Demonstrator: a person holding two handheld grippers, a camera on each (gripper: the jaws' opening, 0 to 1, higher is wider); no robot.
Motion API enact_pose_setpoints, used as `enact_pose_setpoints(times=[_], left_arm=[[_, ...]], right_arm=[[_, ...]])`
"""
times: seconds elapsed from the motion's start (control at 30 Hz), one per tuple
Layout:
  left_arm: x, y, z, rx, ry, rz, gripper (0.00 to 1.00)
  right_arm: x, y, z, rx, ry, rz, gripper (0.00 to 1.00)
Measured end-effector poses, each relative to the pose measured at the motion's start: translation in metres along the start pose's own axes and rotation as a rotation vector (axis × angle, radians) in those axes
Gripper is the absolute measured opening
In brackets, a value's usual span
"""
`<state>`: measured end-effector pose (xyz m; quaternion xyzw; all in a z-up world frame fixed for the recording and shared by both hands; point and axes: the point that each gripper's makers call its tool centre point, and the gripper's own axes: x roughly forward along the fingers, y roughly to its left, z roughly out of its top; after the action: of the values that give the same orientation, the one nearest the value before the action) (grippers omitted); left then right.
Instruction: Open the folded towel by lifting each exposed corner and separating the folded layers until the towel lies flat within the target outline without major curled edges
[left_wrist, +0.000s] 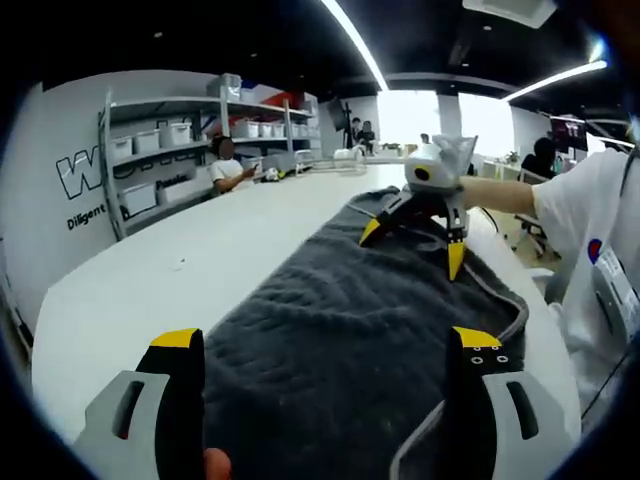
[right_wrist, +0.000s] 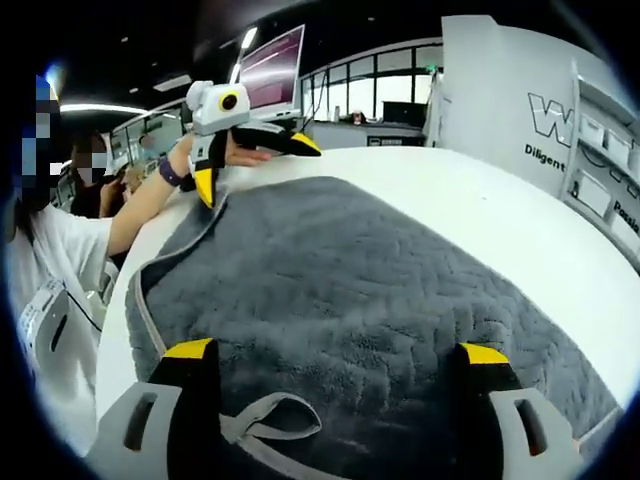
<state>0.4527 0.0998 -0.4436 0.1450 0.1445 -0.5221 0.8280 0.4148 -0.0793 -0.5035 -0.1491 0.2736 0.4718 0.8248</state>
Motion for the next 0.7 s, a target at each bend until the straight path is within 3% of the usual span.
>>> enact_pose_setpoints(times=[0.7], left_arm=[[-0.001, 0.004, -0.002, 0.006, 0.01, 0.003, 0.99]], right_arm=[[0.001, -0.058, 0.005, 0.032, -0.06, -0.036, 0.96]])
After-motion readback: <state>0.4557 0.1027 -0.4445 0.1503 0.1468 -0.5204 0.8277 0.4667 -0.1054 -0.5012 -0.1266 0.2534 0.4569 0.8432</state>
